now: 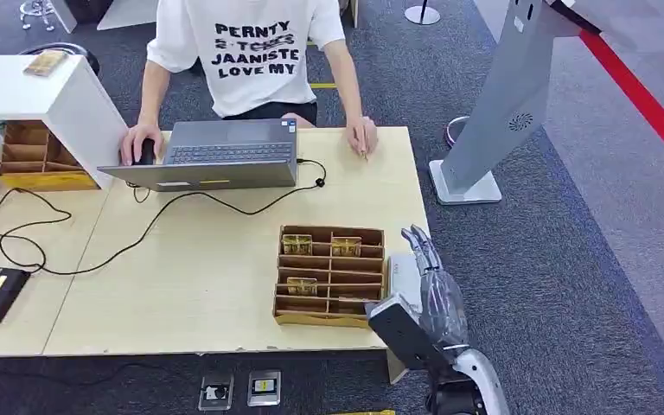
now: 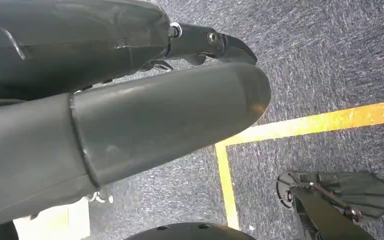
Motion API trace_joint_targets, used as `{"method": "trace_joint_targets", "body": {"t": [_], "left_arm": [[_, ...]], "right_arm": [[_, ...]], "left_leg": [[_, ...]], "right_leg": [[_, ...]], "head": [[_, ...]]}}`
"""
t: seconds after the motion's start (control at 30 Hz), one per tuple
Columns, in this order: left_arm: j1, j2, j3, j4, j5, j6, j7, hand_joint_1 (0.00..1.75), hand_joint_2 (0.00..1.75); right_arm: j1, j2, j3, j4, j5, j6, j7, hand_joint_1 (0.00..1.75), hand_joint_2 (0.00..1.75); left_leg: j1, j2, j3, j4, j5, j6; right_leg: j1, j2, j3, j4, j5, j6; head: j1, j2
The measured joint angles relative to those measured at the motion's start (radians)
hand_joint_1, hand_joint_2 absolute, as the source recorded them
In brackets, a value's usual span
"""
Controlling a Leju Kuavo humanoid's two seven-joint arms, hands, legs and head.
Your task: Pass the card to the sensor for recognition and then transmit it.
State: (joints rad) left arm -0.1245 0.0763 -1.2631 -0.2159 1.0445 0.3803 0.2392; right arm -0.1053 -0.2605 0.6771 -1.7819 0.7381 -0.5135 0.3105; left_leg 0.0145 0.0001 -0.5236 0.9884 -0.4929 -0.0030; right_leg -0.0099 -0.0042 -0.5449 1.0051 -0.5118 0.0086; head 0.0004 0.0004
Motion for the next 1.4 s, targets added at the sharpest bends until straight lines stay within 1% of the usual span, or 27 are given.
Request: {"method": "trace_joint_targets", "body": {"t": [0.17, 0.43, 0.67, 0.83, 1.07, 1.13, 1.17, 1.2, 1.3, 1.4], "left_arm": [[0.000, 0.000, 0.000, 0.000, 0.000, 0.000, 0.000, 0.00, 0.00], [0.000, 0.000, -0.001, 0.000, 0.001, 0.000, 0.000, 0.00, 0.00], [-0.001, 0.003, -0.001, 0.000, 0.011, 0.003, 0.014, 0.00, 0.00], [-0.002, 0.003, -0.001, -0.002, 0.014, 0.014, 0.017, 0.00, 0.00], [-0.002, 0.004, -0.001, -0.003, 0.014, 0.015, 0.017, 0.00, 0.00], [-0.002, 0.004, -0.001, -0.003, 0.014, 0.015, 0.017, 0.00, 0.00], [-0.002, 0.004, -0.001, -0.004, 0.014, 0.015, 0.017, 0.00, 0.00], [-0.002, 0.004, -0.001, -0.005, 0.014, 0.015, 0.017, 0.00, 0.00], [-0.002, 0.004, -0.001, -0.005, 0.013, 0.016, 0.017, 0.00, 0.00], [-0.002, 0.004, -0.002, -0.005, 0.010, 0.016, 0.017, 0.00, 0.00]], "right_arm": [[-0.001, 0.000, 0.009, 0.000, 0.034, 0.008, 0.013, 0.00, 1.75], [-0.006, -0.005, 0.027, 0.000, 0.221, 0.077, 0.082, 0.00, 1.75], [-0.022, -0.007, 0.060, 0.001, 0.272, 0.130, 0.081, 0.00, 1.75], [-0.039, -0.004, 0.096, 0.012, 0.291, 0.156, 0.074, 0.00, 1.75], [-0.051, 0.002, 0.124, 0.039, 0.312, 0.188, 0.073, 0.00, 1.75], [-0.055, 0.002, 0.127, 0.047, 0.317, 0.190, 0.074, 0.05, 1.75], [-0.057, 0.003, 0.129, 0.052, 0.319, 0.190, 0.074, 0.28, 1.75], [-0.059, 0.004, 0.132, 0.057, 0.322, 0.190, 0.076, 0.35, 1.75], [-0.062, 0.004, 0.140, 0.071, 0.332, 0.193, 0.083, 0.38, 1.75], [-0.063, 0.004, 0.142, 0.085, 0.342, 0.195, 0.093, 0.37, 1.75]], "left_leg": [[0.000, 0.000, 0.000, 0.000, 0.000, 0.000], [0.000, 0.000, 0.000, 0.000, 0.000, 0.000], [0.000, 0.000, 0.000, 0.000, 0.000, 0.000], [0.000, 0.000, 0.000, 0.000, 0.000, 0.000], [0.000, 0.000, 0.000, 0.000, 0.000, 0.000], [0.000, 0.000, 0.000, 0.000, 0.000, 0.000], [0.000, 0.000, 0.000, 0.000, 0.000, 0.000], [0.000, 0.000, 0.000, 0.000, 0.000, 0.000], [0.000, 0.000, 0.000, 0.000, 0.000, 0.000], [0.000, 0.000, 0.000, 0.000, 0.000, 0.000]], "right_leg": [[0.000, 0.000, 0.000, 0.000, 0.000, 0.000], [0.000, 0.000, 0.000, 0.000, 0.000, 0.000], [0.000, 0.000, 0.000, 0.000, 0.000, 0.000], [0.000, 0.000, 0.000, 0.000, 0.000, 0.000], [0.000, 0.000, 0.000, 0.000, 0.000, 0.000], [0.000, 0.000, 0.000, 0.000, 0.000, 0.000], [0.000, 0.000, 0.000, 0.000, 0.000, 0.000], [0.000, 0.000, 0.000, 0.000, 0.000, 0.000], [0.000, 0.000, 0.000, 0.000, 0.000, 0.000], [0.000, 0.000, 0.000, 0.000, 0.000, 0.000]], "head": [[0.000, 0.000], [0.000, 0.000], [0.000, 0.000], [0.000, 0.000], [0.000, 0.000], [0.000, 0.000], [0.000, 0.000], [0.000, 0.000], [0.000, 0.000], [0.000, 0.000]]}}
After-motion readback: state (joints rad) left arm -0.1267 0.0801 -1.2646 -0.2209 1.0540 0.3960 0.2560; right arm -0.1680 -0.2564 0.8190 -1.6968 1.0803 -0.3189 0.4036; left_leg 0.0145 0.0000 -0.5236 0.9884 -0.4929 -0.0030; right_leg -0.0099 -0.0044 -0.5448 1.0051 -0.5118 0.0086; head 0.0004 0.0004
